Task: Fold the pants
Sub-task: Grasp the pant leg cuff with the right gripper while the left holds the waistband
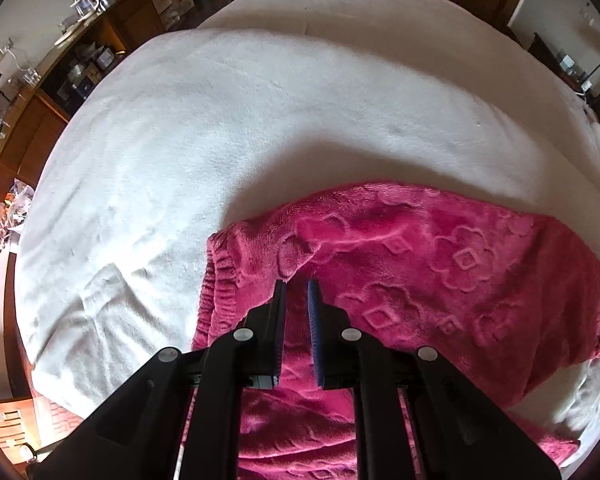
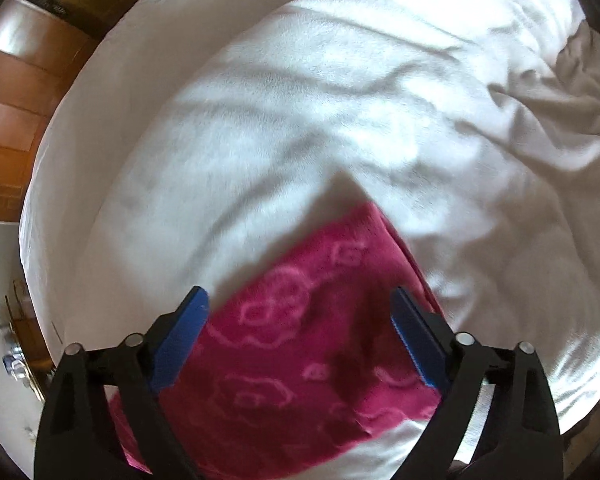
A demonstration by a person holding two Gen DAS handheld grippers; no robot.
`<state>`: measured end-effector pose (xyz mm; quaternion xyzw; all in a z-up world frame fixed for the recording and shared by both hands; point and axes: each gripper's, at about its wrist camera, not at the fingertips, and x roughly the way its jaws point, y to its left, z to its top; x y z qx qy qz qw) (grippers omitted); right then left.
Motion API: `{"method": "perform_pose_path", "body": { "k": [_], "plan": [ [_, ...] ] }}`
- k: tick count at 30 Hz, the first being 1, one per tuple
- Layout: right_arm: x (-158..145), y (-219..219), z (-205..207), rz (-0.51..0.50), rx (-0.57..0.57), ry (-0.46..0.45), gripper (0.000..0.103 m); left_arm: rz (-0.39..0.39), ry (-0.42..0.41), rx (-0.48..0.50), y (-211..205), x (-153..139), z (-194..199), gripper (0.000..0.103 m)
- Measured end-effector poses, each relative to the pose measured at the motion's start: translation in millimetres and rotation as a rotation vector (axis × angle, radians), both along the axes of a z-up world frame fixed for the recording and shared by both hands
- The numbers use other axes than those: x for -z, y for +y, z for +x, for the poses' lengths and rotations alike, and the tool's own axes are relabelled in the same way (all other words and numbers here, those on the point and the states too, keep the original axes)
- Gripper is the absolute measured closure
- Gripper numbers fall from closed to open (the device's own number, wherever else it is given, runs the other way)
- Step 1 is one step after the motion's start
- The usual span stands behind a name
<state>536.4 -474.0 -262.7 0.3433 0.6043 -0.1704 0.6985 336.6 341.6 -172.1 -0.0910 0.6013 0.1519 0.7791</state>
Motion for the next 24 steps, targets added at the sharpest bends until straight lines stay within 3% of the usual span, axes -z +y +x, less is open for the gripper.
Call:
{"method": "perform_pose_path", "body": {
  "k": [4,11,13,17,19,22,24],
  "plan": [
    [13.4,-2.0,20.5,0.028,0.024,0.035,0.023,0.011,-0.009,-0.017,5.9,-10.2,-8.0,0.092],
    [48.0,-1.4,43.5,-0.033,0.012,0.177,0.043,0.006,-0.010,-0.060,19.2,-10.9,-23.7,0.092],
    [47.3,-0.7,45.2,-0.052,0.007,0.180,0.047,-0.005,-0.007,-0.070,21.4,-8.9,-24.9,0.092],
    [38.3,5.7,39.3,-0.085,-0.028,0.184,0.078,-0.046,-0.010,-0.095,26.7,-3.2,-22.9,0.092],
    [34.4,5.7,29.7,-0.064,-0.030,0.171,0.087,-0.074,-0.007,-0.116,31.0,1.7,-18.2,0.091],
    [27.5,4.2,13.9,-0.036,-0.025,0.147,0.092,-0.122,-0.008,-0.158,38.0,10.0,-9.7,0.090],
    [21.9,2.3,0.6,-0.023,-0.015,0.132,0.093,-0.143,-0.012,-0.176,41.1,13.8,-4.7,0.081]
  ]
}}
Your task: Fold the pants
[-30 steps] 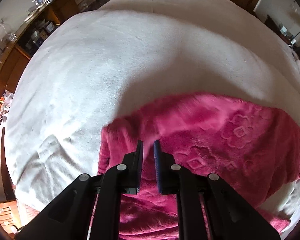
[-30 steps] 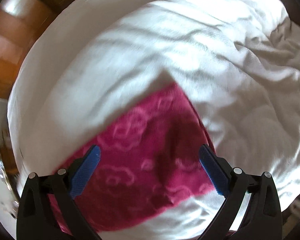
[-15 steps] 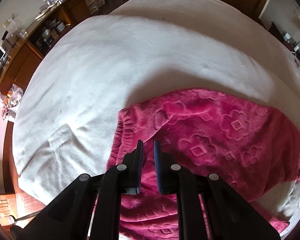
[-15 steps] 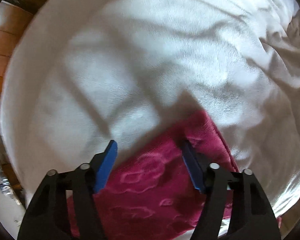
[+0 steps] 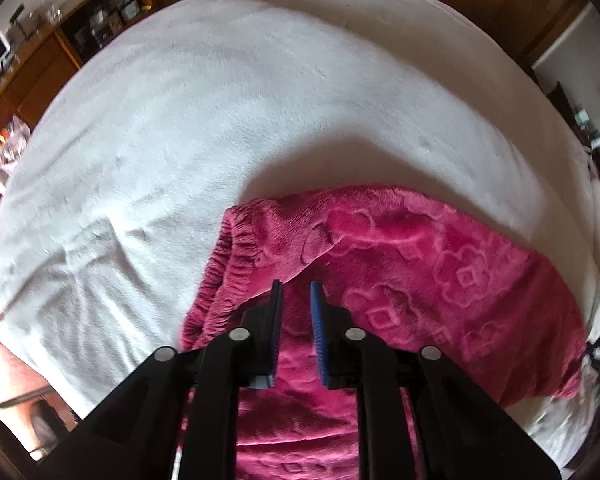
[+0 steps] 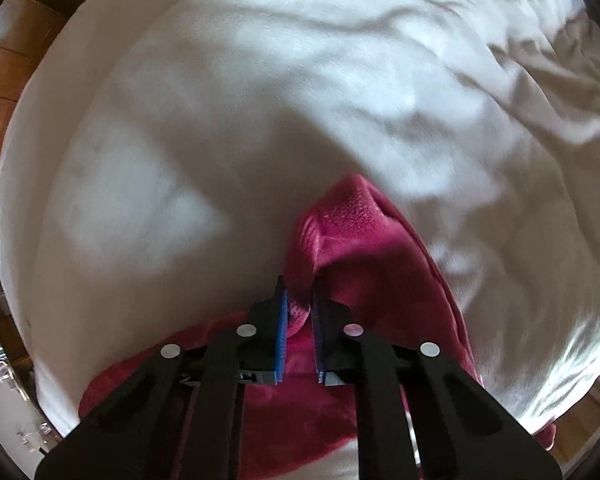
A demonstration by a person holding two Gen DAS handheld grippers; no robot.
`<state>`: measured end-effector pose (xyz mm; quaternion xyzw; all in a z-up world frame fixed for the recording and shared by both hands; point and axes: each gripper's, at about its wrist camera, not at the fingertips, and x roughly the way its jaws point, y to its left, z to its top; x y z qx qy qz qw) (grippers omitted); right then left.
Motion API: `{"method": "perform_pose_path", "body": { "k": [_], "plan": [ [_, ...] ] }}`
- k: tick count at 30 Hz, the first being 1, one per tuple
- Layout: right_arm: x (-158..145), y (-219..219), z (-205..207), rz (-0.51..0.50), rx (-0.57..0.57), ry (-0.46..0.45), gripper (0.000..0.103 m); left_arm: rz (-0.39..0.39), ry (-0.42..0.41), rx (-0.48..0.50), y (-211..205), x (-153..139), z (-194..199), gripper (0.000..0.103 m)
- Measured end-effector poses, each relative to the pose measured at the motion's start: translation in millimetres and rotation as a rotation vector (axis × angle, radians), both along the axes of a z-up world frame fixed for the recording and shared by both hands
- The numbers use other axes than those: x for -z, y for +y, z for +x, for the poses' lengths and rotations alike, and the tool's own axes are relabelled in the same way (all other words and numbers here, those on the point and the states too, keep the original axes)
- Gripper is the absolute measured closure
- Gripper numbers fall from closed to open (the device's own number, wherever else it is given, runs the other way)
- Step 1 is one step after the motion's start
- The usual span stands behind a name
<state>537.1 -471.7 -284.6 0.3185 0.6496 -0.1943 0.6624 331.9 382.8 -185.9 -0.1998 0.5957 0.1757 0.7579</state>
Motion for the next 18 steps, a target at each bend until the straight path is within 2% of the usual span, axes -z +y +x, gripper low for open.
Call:
{"method": "perform_pose_path", "body": {
  "k": [5,7,11,14,16,18],
  "plan": [
    [-12.9,0.2,-51.0,0.040,0.030,-0.057,0.097,-0.069,-0.026,-0.064,12.3,9.0,9.6,0.048],
    [-13.8,1.6,-73.6,0.040,0.022,-0.074,0.097,-0.123,-0.037,-0.121,22.6,15.7,11.7,0.041],
    [-9.0,4.4,-94.5,0.033,0.025,-0.084,0.097,-0.204,-0.041,-0.217,38.3,31.0,18.3,0.040],
    [-3.6,8.4,-109.0,0.031,0.046,-0.088,0.097,-0.236,-0.027,-0.251,41.8,41.0,27.8,0.039],
    [-5.3,20.6,-148.1,0.019,0.055,-0.090,0.097,-0.262,-0.018,-0.277,41.9,46.6,36.1,0.039],
    [-0.7,24.0,-161.9,0.014,0.060,-0.084,0.097,-0.285,-0.019,-0.318,42.7,49.8,42.7,0.039]
  ]
}}
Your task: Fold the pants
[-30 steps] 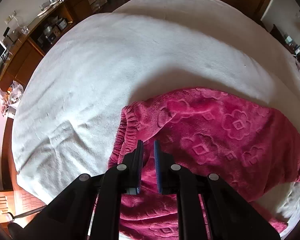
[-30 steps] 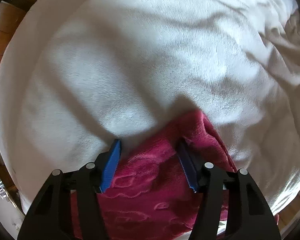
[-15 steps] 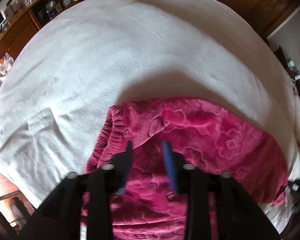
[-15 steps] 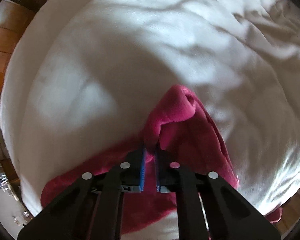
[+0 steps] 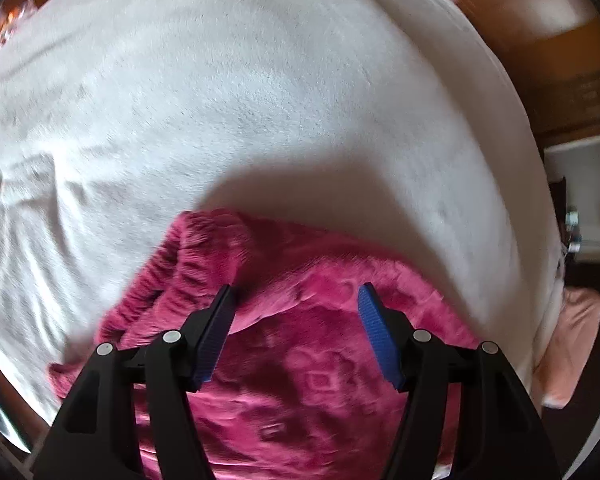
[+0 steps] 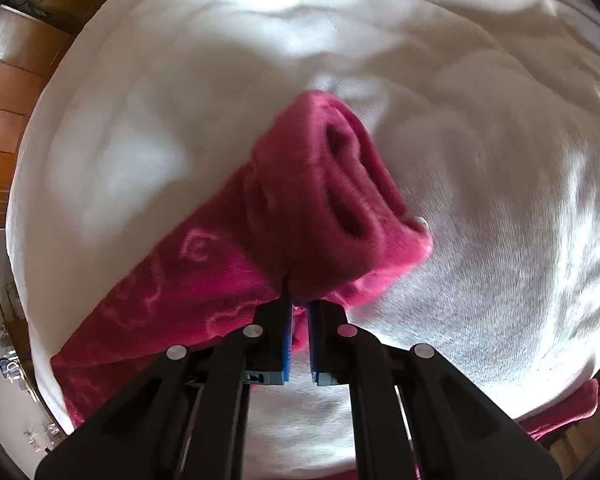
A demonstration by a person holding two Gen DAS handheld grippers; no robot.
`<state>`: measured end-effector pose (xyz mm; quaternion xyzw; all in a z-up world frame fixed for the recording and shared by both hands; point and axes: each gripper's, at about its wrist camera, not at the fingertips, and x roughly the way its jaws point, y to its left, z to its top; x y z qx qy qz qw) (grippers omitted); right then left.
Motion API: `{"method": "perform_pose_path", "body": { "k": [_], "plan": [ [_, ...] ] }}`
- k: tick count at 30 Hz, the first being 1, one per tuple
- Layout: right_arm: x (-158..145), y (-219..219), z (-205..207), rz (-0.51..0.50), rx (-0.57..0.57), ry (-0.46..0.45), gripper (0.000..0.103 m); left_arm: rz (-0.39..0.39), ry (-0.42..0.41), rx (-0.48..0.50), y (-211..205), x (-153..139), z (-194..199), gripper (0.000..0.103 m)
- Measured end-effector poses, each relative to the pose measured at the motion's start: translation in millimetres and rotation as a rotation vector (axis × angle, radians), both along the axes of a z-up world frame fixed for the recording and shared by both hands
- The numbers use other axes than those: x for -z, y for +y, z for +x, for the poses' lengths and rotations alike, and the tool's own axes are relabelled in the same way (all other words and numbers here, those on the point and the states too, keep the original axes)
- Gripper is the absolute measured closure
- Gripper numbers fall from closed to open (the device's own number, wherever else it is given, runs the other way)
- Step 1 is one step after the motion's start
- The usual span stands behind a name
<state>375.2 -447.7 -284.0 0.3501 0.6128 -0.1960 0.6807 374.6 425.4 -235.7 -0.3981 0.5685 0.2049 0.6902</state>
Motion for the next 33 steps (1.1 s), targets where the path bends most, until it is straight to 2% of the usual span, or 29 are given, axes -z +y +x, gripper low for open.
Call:
{"method": "perform_pose_path", "body": {
  "k": [2,3,7,9,12,14,16,17,18,20,24,26,31,32,33],
  "plan": [
    [3.2,11.8,-8.7,0.002,0.003,0.005,0.097,-0.018,0.008,-0.033,2.1,2.4,6.1,0.039],
    [4.0,3.2,-5.1,0.002,0.003,0.004,0.097,-0.017,0.011,-0.043,2.8,2.9,10.4,0.039],
    [1.7,32.3,9.6,-0.024,-0.014,0.010,0.097,0.005,0.046,-0.030,4.2,8.2,25.4,0.039],
    [-2.8,49.6,26.4,-0.030,-0.019,0.015,0.097,-0.020,0.098,-0.089,9.5,14.5,27.4,0.041],
    [3.5,43.1,46.7,-0.022,-0.013,0.017,0.097,-0.059,0.095,-0.155,14.5,12.0,26.1,0.042],
    [10.4,25.4,36.2,-0.018,-0.011,0.017,0.097,-0.020,0.076,-0.123,11.7,3.1,29.9,0.042],
    [9.3,20.7,34.0,-0.016,-0.011,0.019,0.097,0.062,0.043,-0.041,7.6,-8.6,38.1,0.040],
    [9.5,20.1,33.9,-0.017,-0.013,0.020,0.097,0.092,0.027,0.012,5.9,-12.5,43.2,0.036],
    [9.3,20.9,34.9,-0.019,-0.017,0.021,0.097,0.108,0.022,0.057,5.6,-13.5,47.8,0.025],
    [14.2,22.6,35.4,-0.020,-0.020,0.022,0.097,0.102,0.015,0.115,8.2,-10.2,52.6,0.018],
    [17.1,23.1,36.6,-0.020,-0.026,0.029,0.097,0.055,0.070,0.168,11.1,12.8,57.4,0.018],
    [16.9,24.1,37.7,-0.022,-0.028,0.034,0.097,0.041,0.078,0.225,1.6,22.4,65.6,0.018],
    [16.9,28.8,40.7,-0.033,-0.041,0.044,0.097,0.031,0.109,0.349,-25.3,36.1,87.3,0.018],
    [16.7,29.5,41.0,-0.033,-0.042,0.045,0.097,0.057,0.121,0.387,-33.0,36.1,92.0,0.019],
    [16.4,29.9,41.0,-0.033,-0.042,0.045,0.097,0.099,0.132,0.421,-39.9,34.7,95.3,0.031]
  ]
}}
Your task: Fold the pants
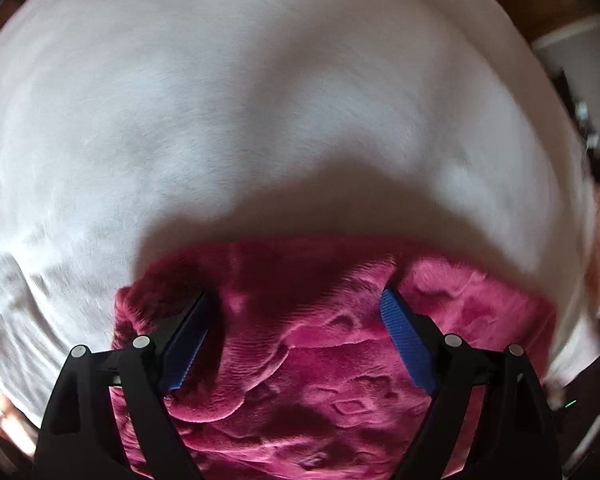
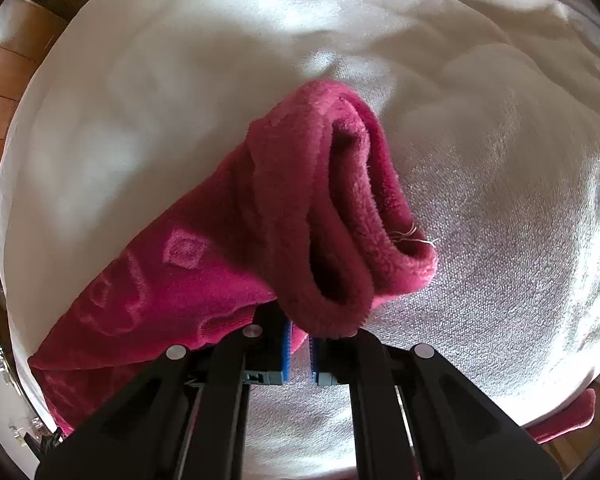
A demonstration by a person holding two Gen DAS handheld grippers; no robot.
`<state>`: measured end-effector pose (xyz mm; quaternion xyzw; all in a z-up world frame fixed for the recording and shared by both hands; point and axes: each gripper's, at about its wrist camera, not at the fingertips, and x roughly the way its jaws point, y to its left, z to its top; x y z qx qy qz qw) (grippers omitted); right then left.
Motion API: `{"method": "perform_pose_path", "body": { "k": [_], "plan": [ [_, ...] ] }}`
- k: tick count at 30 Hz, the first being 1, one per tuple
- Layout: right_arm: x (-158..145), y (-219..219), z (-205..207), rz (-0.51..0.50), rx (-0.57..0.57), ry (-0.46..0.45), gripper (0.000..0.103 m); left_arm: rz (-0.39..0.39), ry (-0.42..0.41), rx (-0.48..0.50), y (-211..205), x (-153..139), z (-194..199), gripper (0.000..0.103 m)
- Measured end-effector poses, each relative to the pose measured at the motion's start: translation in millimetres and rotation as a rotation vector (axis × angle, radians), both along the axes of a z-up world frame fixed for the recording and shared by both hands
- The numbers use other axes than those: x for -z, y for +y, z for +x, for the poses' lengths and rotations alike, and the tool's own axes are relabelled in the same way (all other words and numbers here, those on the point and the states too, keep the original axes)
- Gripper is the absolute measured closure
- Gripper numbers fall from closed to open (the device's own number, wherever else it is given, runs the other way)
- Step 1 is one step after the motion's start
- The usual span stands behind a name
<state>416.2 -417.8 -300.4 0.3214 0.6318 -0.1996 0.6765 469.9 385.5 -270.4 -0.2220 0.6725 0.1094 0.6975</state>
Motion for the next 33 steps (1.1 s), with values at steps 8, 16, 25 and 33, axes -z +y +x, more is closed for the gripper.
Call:
{"method": "perform_pose_path", "body": {
  "k": [8,16,25,33],
  "plan": [
    [-5.6,4.7,-1.1,-0.004,-0.008,-0.011,0.097,0.069,-0.022,0.044,-23.4,-22.3,3.3,0.093],
    [-45.2,-1.0,-21.6,-0.063,-0.017,-0.093,0.098,0.076,-0.151,0.033,-33.6,-83.9,-54.2,0.095],
    [-76.7,-21.8,-77.1,-0.062,0.020,-0.147,0.103,0.082,-0.283,0.058,-49.5,-141.2,-139.2,0.096],
    [-62.6,-11.1,-70.9,0.188,0.160,-0.241,0.068,0.072,-0.315,0.062,-53.7,-143.7,-191.0,0.096]
  ]
}}
